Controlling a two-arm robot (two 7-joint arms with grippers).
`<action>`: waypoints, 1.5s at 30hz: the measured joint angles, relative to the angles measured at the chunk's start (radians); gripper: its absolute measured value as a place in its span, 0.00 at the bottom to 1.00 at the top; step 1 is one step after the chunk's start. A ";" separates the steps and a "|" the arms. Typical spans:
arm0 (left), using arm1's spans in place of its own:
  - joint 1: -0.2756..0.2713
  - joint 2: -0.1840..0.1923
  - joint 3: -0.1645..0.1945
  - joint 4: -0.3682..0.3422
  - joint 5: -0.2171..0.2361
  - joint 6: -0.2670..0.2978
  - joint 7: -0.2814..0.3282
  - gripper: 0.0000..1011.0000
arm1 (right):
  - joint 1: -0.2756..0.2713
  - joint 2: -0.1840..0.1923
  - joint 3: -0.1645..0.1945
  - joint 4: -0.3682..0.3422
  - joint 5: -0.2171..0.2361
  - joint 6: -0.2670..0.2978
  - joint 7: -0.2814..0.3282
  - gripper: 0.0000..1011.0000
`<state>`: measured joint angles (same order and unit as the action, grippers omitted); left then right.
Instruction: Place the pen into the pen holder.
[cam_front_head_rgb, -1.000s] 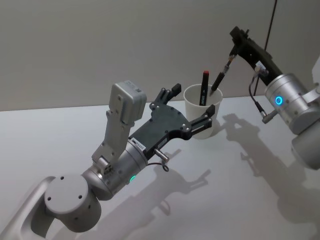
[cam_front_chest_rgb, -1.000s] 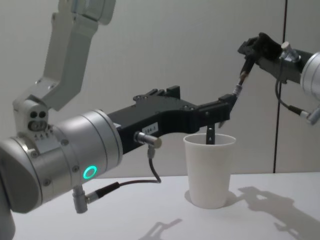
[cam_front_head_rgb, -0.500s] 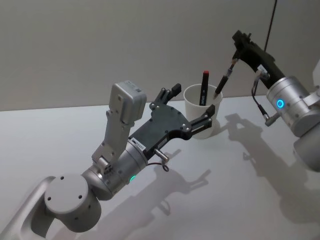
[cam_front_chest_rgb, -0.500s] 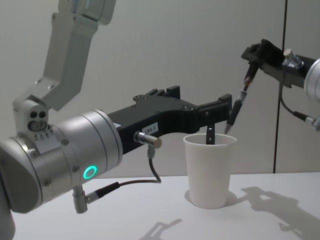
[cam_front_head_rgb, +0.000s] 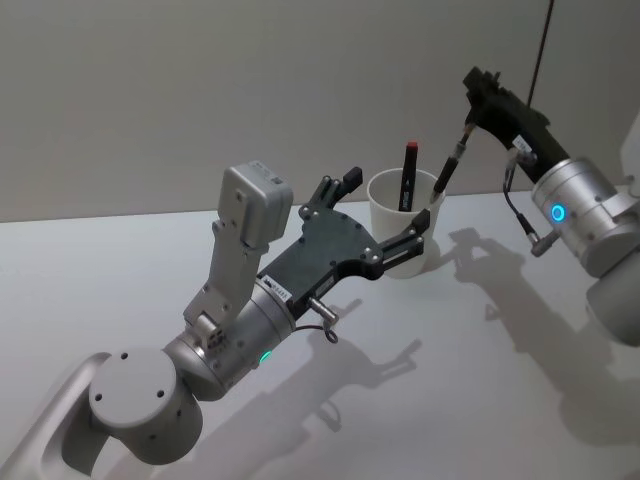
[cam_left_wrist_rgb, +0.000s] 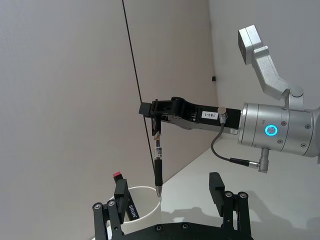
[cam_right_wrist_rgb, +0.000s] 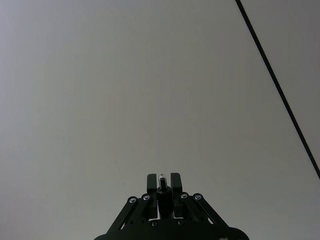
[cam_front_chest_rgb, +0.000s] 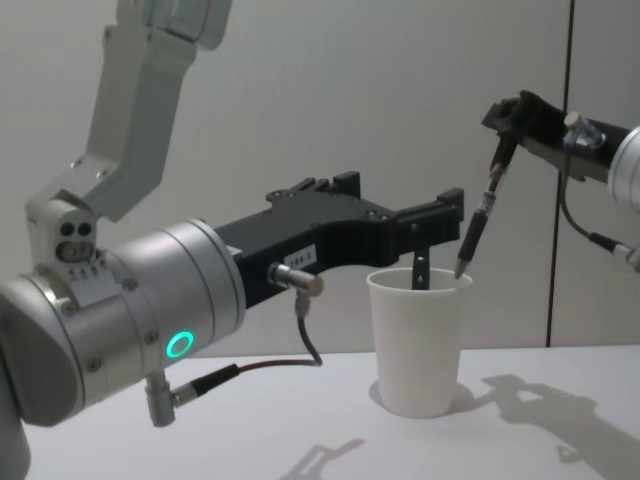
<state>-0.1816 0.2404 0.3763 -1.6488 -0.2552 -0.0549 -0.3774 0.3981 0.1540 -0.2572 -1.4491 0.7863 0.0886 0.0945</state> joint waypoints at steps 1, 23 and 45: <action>0.000 0.000 0.000 0.000 0.000 0.000 0.000 0.99 | 0.001 -0.001 -0.001 0.002 -0.005 -0.002 0.002 0.16; 0.000 0.000 0.000 0.000 0.000 0.000 0.000 0.99 | 0.051 -0.033 -0.023 0.094 -0.095 -0.060 0.041 0.16; 0.000 0.000 0.000 0.000 0.000 0.000 0.000 0.99 | 0.108 -0.069 -0.050 0.190 -0.200 -0.115 0.104 0.16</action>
<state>-0.1816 0.2405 0.3764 -1.6488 -0.2551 -0.0549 -0.3774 0.5058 0.0852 -0.3076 -1.2588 0.5862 -0.0259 0.1980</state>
